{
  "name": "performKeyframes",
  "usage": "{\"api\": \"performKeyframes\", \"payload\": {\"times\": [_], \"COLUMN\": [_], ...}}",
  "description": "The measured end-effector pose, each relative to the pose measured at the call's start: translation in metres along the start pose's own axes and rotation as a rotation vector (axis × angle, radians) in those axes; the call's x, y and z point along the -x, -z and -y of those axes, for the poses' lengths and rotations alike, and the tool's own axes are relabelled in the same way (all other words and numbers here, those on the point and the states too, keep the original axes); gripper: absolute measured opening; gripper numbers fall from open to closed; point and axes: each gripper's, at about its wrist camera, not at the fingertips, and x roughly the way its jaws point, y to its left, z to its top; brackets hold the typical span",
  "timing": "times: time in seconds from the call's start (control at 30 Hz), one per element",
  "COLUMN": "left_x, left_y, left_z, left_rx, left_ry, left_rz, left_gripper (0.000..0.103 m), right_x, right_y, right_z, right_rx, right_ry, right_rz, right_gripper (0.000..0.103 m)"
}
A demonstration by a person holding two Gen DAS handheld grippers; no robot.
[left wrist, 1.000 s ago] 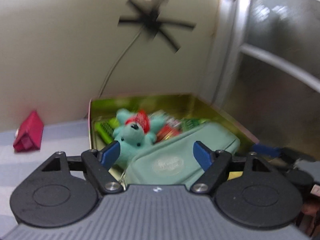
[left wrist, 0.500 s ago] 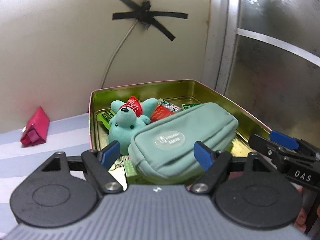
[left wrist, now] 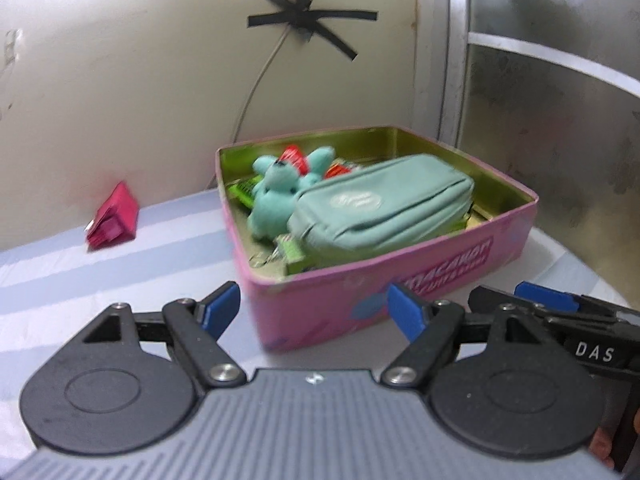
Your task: Organize objects
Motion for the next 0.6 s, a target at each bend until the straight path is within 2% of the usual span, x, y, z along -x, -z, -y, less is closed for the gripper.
{"api": "performKeyframes", "payload": {"times": [0.37, 0.6], "left_x": [-0.001, -0.005], "left_y": [0.032, 0.043], "left_z": [-0.046, -0.080], "left_rx": [0.030, 0.054], "left_ry": [-0.100, -0.149], "left_rz": [-0.062, -0.094], "left_gripper": [0.083, 0.083], "right_x": [-0.024, -0.038], "right_y": [0.021, 0.031], "right_z": [-0.042, -0.076], "right_rx": [0.079, 0.145], "right_ry": [-0.041, -0.059], "right_rz": [-0.131, -0.175], "right_gripper": [0.083, 0.088]}}
